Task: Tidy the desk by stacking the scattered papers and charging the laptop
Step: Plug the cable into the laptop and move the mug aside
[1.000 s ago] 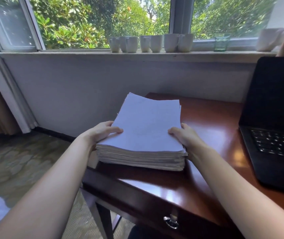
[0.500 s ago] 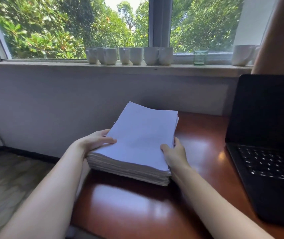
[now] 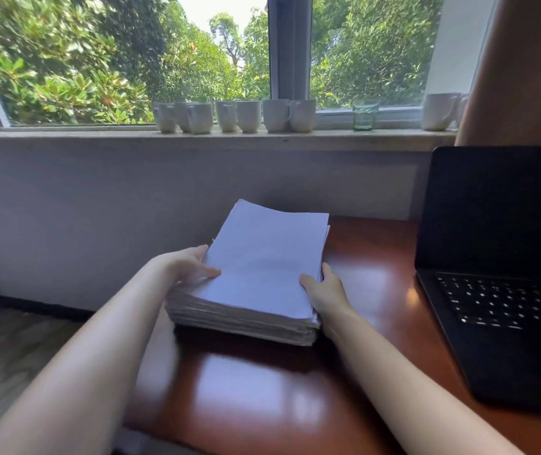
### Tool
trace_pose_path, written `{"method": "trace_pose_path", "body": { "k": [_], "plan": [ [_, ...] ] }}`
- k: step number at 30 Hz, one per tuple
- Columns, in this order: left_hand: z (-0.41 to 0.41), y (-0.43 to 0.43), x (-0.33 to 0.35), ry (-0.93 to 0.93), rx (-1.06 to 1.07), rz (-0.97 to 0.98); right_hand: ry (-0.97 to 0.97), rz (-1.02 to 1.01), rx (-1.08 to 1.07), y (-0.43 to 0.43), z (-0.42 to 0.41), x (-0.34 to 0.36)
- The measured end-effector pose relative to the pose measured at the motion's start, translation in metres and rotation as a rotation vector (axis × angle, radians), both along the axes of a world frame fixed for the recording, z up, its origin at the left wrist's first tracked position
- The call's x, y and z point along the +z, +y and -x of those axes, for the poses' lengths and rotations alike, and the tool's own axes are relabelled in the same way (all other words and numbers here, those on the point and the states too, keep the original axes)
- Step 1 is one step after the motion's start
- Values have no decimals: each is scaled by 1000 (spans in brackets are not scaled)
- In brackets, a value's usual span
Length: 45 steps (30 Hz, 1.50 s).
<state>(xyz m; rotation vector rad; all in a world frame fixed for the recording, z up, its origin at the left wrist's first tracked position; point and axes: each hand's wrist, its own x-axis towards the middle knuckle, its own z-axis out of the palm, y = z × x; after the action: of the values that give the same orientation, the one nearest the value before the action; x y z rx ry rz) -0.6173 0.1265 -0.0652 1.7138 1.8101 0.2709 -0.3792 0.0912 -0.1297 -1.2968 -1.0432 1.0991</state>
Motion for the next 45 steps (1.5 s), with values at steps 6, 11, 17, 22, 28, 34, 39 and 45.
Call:
{"method": "trace_pose_path", "body": {
  "k": [6,11,17,22,28,34,39,45],
  "plan": [
    [-57,-24,13,484,-57,-205,-246,40,127,-14,-19,22],
    [-106,-52,11,484,-185,-291,-605,24,205,-40,-53,45],
    [-179,-86,18,380,-388,-379,-1083,80,355,-67,-116,72],
    [-240,-117,34,391,-512,-389,-1279,157,428,-103,-177,84],
    [-311,-144,58,374,-702,-432,-1422,185,380,-140,-247,98],
    [-386,-149,53,383,-835,-453,-1445,273,282,-164,-323,108],
    [-458,-133,45,346,-914,-449,-1421,366,174,-170,-403,115],
    [-547,-98,33,267,-965,-470,-1355,426,35,-147,-496,118]
  ]
}}
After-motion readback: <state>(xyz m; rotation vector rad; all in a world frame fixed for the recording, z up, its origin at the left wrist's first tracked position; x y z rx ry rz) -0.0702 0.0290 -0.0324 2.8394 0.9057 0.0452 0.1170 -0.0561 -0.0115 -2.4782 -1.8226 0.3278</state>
